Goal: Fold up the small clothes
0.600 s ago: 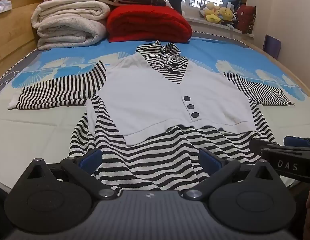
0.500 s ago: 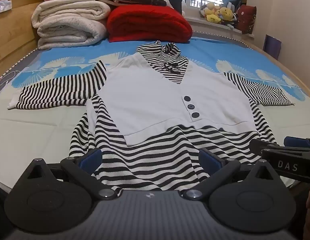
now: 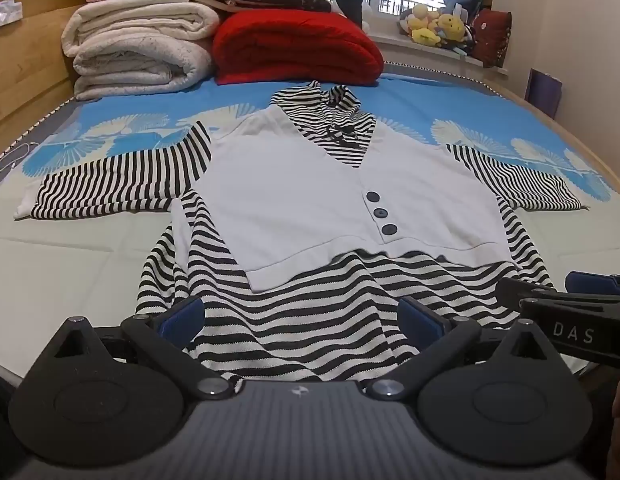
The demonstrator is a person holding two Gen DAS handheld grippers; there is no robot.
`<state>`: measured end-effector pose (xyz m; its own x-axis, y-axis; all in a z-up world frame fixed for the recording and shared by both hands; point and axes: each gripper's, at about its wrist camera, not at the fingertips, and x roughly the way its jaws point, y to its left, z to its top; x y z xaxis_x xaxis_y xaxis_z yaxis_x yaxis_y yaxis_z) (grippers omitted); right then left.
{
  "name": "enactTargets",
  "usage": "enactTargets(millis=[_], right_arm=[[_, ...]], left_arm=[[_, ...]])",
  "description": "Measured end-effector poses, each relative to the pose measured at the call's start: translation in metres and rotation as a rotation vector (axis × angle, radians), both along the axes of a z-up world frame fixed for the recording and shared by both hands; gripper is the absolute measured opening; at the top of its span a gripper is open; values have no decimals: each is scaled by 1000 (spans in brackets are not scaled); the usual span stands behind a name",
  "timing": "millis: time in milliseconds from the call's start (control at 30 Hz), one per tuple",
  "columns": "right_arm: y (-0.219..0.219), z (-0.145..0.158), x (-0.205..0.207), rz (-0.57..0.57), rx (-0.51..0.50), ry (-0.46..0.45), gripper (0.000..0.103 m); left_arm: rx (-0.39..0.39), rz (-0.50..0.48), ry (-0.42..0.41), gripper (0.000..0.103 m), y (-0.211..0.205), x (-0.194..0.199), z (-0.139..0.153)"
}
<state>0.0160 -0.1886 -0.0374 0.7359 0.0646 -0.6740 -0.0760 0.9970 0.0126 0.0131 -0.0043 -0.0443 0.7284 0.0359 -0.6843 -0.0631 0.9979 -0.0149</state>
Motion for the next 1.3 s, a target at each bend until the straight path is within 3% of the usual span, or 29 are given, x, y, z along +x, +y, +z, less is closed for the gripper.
enactTargets(millis=[933,1133,1233,1300], right_arm=[[-1,-1,3,0,-5,7,80],[2,-5,0,-3,-7,4,76],[0,-1,0,-14,4,-22,74],[-1,1,0,-22,14,-44,70]], left_arm=[[0,13,10,102,2,2,-2],[30,19,-22,102,12,11,12],[31,3,-61,92,27,29,32],[57,-8,-100,73,36,46,48]])
